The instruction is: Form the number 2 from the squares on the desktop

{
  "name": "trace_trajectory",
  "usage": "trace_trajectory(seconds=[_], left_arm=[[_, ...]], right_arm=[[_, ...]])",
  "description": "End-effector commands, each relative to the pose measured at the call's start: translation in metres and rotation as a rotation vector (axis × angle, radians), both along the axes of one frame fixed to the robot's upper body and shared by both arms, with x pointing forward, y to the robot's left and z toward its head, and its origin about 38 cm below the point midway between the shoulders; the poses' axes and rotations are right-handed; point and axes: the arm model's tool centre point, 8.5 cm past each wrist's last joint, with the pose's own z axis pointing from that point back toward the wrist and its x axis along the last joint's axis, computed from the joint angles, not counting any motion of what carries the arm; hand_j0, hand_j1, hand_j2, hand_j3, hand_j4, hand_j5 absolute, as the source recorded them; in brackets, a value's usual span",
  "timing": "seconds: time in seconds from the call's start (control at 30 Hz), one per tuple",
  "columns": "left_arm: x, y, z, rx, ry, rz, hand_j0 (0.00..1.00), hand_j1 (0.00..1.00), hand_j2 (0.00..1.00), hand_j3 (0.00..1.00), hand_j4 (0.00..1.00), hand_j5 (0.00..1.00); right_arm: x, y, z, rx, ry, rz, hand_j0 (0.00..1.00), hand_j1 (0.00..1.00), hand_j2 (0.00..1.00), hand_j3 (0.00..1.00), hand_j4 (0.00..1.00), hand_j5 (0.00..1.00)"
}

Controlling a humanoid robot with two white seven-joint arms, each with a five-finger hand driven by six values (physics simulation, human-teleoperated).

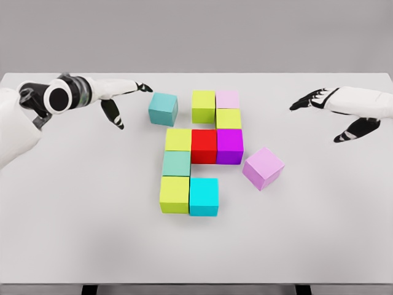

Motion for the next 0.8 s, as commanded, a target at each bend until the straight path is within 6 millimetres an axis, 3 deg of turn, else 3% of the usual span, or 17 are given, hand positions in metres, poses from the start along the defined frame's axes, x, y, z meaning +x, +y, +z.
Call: trace_trajectory(seconds=[0.0, 0.07, 0.2, 0.43, 0.6, 0.77], left_arm=[[-0.002, 0.000, -0.001, 0.027, -0.011, -0.008, 1.00, 1.00, 1.00, 1.00, 1.00, 1.00], [-0.004, 0.005, -0.006, 0.051, 0.000, -0.005, 1.00, 1.00, 1.00, 1.00, 1.00, 1.00], [-0.002, 0.012, -0.013, 0.087, 0.004, 0.014, 1.00, 1.00, 1.00, 1.00, 1.00, 1.00], [-0.009, 0.013, -0.026, 0.124, 0.028, -0.006, 1.00, 1.00, 1.00, 1.00, 1.00, 1.00], [-0.013, 0.007, -0.035, 0.141, 0.046, -0.027, 1.00, 1.00, 1.00, 1.00, 1.00, 1.00], [-0.014, 0.001, -0.036, 0.138, 0.048, -0.039, 1.00, 1.00, 1.00, 1.00, 1.00, 1.00]], right_arm=[[0.014, -0.034, -0.017, 0.036, 0.044, -0.132, 1.00, 1.00, 1.00, 1.00, 1.00, 1.00], [0.020, -0.038, -0.034, -0.025, 0.059, -0.156, 1.00, 1.00, 1.00, 1.00, 1.00, 1.00], [0.023, -0.018, -0.060, -0.097, 0.081, -0.116, 1.00, 1.00, 1.00, 1.00, 1.00, 1.00], [0.014, -0.001, -0.046, -0.151, 0.045, -0.032, 1.00, 1.00, 1.00, 1.00, 1.00, 1.00], [0.000, 0.022, -0.050, -0.252, 0.027, 0.074, 1.00, 1.00, 1.00, 1.00, 1.00, 1.00], [-0.009, 0.026, -0.054, -0.309, 0.024, 0.112, 1.00, 1.00, 1.00, 1.00, 1.00, 1.00]])
